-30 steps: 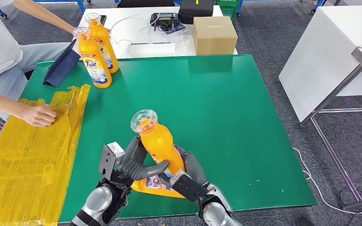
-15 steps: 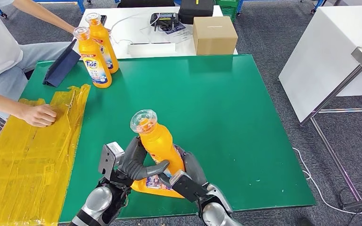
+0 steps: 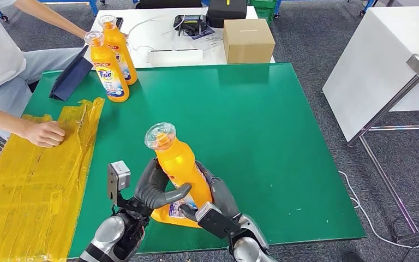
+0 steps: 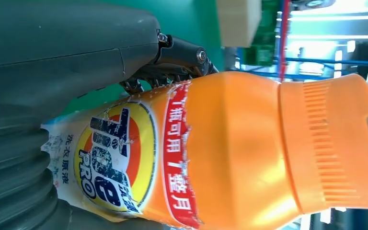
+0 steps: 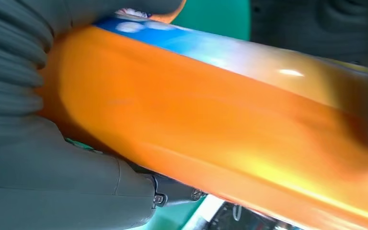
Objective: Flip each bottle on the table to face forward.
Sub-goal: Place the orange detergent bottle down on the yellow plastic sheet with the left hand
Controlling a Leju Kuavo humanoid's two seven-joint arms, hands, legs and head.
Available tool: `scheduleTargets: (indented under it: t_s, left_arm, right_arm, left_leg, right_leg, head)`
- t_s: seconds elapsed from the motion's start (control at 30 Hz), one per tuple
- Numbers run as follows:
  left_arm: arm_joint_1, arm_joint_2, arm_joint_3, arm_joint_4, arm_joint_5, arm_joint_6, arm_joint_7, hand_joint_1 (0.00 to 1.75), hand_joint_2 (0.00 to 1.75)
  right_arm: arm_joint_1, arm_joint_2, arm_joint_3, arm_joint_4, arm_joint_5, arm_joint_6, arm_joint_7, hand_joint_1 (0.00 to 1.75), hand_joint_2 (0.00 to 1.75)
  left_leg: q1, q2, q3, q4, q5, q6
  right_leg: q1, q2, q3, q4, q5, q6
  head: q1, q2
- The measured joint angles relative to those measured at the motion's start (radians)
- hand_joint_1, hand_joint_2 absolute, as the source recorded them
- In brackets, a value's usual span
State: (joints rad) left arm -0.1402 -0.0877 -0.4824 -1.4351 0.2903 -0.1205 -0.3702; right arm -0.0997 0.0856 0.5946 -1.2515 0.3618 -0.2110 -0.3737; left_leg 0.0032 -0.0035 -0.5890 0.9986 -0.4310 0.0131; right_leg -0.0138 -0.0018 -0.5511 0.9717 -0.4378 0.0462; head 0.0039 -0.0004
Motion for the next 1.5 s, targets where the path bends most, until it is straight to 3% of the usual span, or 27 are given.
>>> scheduleTargets:
  t_s: [0.47,1.0,1.2,1.3,1.37,1.5]
  left_arm:
    - [0.057,0.055,0.184,-0.259,0.116,-0.033,-0.044,1.75,1.75]
    - [0.066,0.065,0.216,-0.286,0.081,-0.009,-0.058,1.75,1.75]
    - [0.059,0.087,0.253,-0.298,-0.16,0.164,-0.108,1.75,1.75]
    - [0.043,0.113,0.281,-0.297,-0.401,0.311,-0.12,1.75,1.75]
    - [0.03,0.136,0.291,-0.286,-0.652,0.441,-0.079,1.75,1.75]
    - [-0.005,0.173,0.274,-0.136,-1.449,0.734,0.175,1.75,1.75]
  right_arm:
    - [0.087,-0.038,-0.021,-0.213,-0.126,0.083,-0.049,0.0,1.75]
    - [0.093,-0.043,-0.027,-0.235,-0.128,0.086,-0.052,0.0,1.75]
    - [0.105,-0.043,-0.04,-0.254,-0.159,0.096,-0.077,0.0,1.75]
    - [0.114,-0.044,-0.05,-0.275,-0.178,0.108,-0.084,0.0,1.75]
    - [0.12,-0.044,-0.058,-0.292,-0.187,0.111,-0.091,0.0,1.75]
    - [0.124,-0.044,-0.069,-0.341,-0.203,0.111,-0.099,0.0,1.75]
  left_leg:
    - [0.0,0.0,0.0,0.0,0.0,0.0]
    - [0.0,0.0,0.0,0.0,0.0,0.0]
    - [0.0,0.0,0.0,0.0,0.0,0.0]
    - [0.0,0.0,0.0,0.0,0.0,0.0]
    - [0.0,0.0,0.0,0.0,0.0,0.0]
    - [0.0,0.0,0.0,0.0,0.0,0.0]
  right_leg:
    - [0.0,0.0,0.0,0.0,0.0,0.0]
    - [0.0,0.0,0.0,0.0,0.0,0.0]
    - [0.0,0.0,-0.001,0.0,0.0,0.0]
    - [0.0,0.0,-0.001,0.0,0.0,0.0]
    - [0.0,0.0,-0.001,0.0,0.0,0.0]
    - [0.0,0.0,-0.001,0.0,0.0,0.0]
  head:
    - [0.0,0.0]
    - [0.0,0.0]
    - [0.0,0.0]
    - [0.0,0.0]
    - [0.0,0.0]
    - [0.0,0.0]
